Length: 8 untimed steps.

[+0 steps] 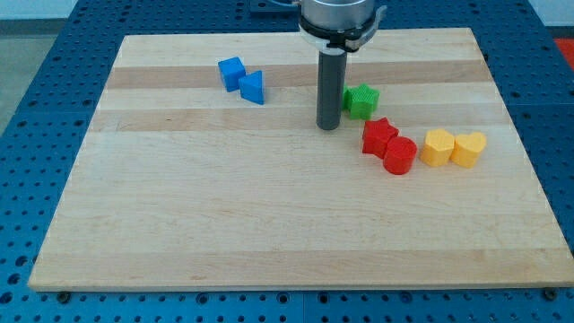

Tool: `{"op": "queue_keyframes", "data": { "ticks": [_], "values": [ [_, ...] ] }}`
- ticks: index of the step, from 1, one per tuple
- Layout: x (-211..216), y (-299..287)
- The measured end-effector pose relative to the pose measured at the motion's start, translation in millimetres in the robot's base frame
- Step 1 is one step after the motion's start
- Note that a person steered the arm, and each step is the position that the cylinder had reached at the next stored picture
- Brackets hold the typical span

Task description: Slide the green star along with green circle closer to blue triangle and blue cube

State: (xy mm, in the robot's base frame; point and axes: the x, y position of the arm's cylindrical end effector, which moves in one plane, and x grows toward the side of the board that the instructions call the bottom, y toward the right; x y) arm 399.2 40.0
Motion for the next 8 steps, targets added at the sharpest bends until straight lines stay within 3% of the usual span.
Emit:
{"op": "queue_keyframes", "data": {
  "ticks": [1, 2, 3, 4, 7, 8],
  "values": [
    [0, 46],
    [-9, 130],
    [-24, 106],
    [-30, 40],
    [-54, 50],
    [-68, 20]
  ]
}}
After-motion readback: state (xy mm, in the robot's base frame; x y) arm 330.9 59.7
